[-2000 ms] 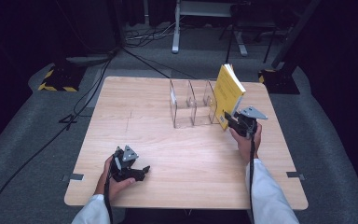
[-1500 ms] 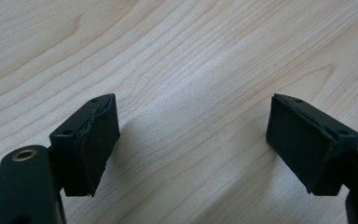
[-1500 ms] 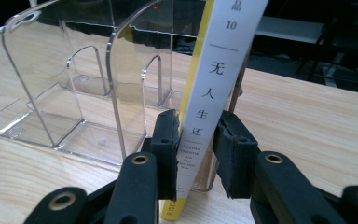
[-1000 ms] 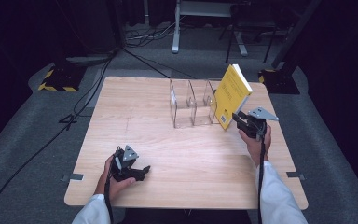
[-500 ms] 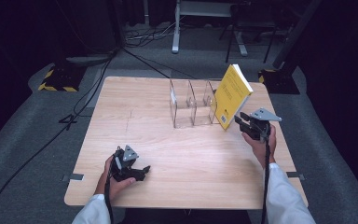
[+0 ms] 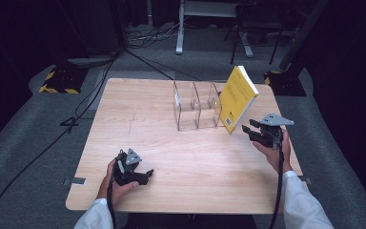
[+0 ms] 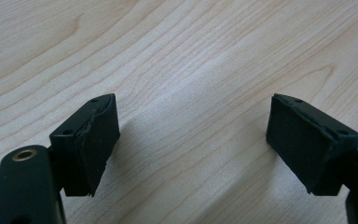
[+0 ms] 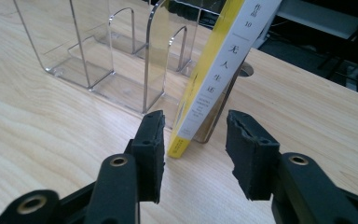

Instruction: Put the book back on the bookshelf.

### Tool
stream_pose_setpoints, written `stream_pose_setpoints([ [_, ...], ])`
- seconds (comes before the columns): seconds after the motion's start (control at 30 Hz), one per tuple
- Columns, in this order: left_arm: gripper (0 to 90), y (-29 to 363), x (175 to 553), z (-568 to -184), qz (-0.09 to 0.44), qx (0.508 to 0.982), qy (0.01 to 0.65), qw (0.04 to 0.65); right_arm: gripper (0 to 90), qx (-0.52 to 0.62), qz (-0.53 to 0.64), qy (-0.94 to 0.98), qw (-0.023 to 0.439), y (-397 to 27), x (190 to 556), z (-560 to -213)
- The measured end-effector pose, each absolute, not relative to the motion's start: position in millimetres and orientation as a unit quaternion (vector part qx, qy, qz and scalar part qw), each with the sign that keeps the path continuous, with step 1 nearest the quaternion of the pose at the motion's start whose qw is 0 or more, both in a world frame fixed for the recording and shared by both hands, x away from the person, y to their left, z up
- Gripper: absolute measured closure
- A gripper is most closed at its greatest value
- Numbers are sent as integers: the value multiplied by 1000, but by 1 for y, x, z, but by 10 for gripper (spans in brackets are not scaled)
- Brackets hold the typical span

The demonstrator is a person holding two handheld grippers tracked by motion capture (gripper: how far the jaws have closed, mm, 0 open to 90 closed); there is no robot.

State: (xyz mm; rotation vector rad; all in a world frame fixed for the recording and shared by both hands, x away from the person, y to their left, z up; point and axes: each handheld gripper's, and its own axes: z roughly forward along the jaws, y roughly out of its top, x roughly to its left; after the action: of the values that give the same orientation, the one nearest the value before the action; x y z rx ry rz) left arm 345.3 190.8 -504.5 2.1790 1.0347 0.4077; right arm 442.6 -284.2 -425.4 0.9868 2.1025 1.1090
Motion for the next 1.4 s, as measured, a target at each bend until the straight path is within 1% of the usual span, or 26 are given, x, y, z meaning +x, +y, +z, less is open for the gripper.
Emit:
stream_pose_setpoints([
  [0.07, 179, 191, 345, -504, 157, 837, 398, 341, 537, 362, 405, 795, 270, -285, 440, -424],
  [0.17, 179, 191, 345, -504, 157, 837, 398, 341, 522, 348, 396, 808, 264, -285, 434, -423],
  [0.43, 179, 191, 345, -504, 157, 837, 398, 341, 445, 330, 383, 827, 246, -289, 422, -423],
  [0.57, 179, 191, 345, -505, 156, 837, 398, 341, 415, 321, 385, 829, 249, -290, 417, -423],
  [0.6, 179, 191, 345, -504, 158, 838, 396, 340, 392, 314, 388, 832, 242, -291, 414, -424],
  [0.7, 179, 191, 345, -505, 156, 837, 398, 341, 362, 310, 383, 836, 241, -292, 411, -425],
  [1.07, 179, 191, 345, -504, 157, 837, 398, 341, 310, 287, 374, 850, 236, -296, 394, -430],
  [1.27, 179, 191, 345, -505, 157, 837, 398, 341, 304, 287, 367, 854, 233, -302, 385, -437],
  [1.4, 179, 191, 345, -504, 158, 838, 396, 340, 305, 285, 353, 859, 238, -307, 377, -444],
])
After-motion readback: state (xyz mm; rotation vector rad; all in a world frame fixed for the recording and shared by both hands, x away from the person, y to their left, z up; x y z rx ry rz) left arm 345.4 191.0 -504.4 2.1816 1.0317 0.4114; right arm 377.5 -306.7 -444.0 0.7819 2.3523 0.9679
